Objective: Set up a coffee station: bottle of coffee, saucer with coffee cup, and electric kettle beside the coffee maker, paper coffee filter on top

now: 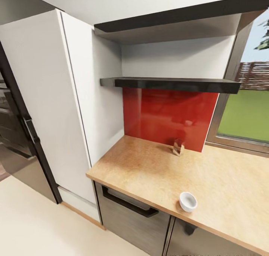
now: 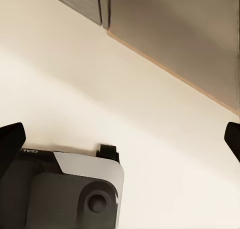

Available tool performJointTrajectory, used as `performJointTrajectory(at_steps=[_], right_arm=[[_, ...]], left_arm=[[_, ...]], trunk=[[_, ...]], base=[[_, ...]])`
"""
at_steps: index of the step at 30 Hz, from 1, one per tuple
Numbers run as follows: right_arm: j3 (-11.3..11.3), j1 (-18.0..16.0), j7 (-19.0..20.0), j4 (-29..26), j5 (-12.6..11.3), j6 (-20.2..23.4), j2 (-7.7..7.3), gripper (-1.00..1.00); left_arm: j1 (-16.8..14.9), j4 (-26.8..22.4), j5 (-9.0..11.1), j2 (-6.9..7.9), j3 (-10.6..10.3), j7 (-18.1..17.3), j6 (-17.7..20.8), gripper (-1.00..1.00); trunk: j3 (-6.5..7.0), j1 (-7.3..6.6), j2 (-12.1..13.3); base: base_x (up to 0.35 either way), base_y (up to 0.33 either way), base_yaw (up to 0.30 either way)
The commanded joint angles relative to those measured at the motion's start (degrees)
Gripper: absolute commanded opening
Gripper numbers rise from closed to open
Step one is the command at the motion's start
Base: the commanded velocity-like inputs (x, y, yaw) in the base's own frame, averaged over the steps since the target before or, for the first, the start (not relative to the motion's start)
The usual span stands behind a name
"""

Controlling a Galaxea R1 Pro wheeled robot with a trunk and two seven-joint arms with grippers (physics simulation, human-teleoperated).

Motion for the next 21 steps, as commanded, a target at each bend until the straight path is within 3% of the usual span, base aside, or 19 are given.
performJointTrajectory(at_steps=[1,4,5,7,8,10,12,15,21], right_arm=[[0.5,0.0,0.1,-0.1,-0.5,0.2,-0.05,1.00],[0.5,0.0,0.1,-0.1,-0.5,0.2,-0.11,1.00],[0.5,0.0,0.1,-0.1,-0.5,0.2,-0.10,1.00],[0.5,0.0,0.1,-0.1,-0.5,0.2,-0.07,1.00],[0.5,0.0,0.1,-0.1,-0.5,0.2,-0.07,1.00],[0.5,0.0,0.1,-0.1,-0.5,0.2,-0.06,1.00],[0.5,0.0,0.1,-0.1,-0.5,0.2,-0.06,1.00],[0.6,0.0,0.2,-0.1,-0.5,0.2,-0.05,1.00],[0.6,0.0,0.2,-0.1,-0.5,0.3,0.14,1.00]], left_arm=[[0.0,0.0,0.6,-0.01,0.1,-0.6,0.2,1.00],[0.1,0.1,-0.9,-0.03,-0.4,-0.6,0.4,1.00],[0.2,0.6,-2.7,-0.09,-1.1,-0.6,0.5,1.00],[0.2,4.1,-7.9,-0.27,-2.8,-0.5,0.6,1.00],[0.2,5.4,-9.4,-0.33,-3.2,-0.5,0.6,1.00],[0.1,10.6,-15.3,-0.67,-4.2,-0.4,0.7,1.00],[0.0,14.3,-20.0,-1.10,-4.7,0.8,0.8,1.00],[0.0,16.6,-23.6,-1.31,-5.1,4.9,0.8,1.00],[0.0,21.5,-26.3,-1.33,-5.4,16.4,0.9,1.00]], trunk=[[-0.07,0.03,-0.1],[-0.07,0.03,-0.1],[-0.07,0.03,-0.1],[-0.07,0.03,-0.1],[-0.07,0.03,-0.1],[-0.07,0.03,-0.1],[-0.07,0.03,-0.1],[-0.07,0.03,-0.1],[-0.07,0.03,-0.1]], base=[[0.025,0.016,-0.264],[0.012,0.007,-0.264],[0.005,0.003,-0.264],[0.003,0.002,-0.264],[0.002,0.001,-0.264],[0.001,0.001,-0.264],[0.000,0.000,-0.264],[0.000,0.000,-0.264],[0.000,0.000,-0.264]])
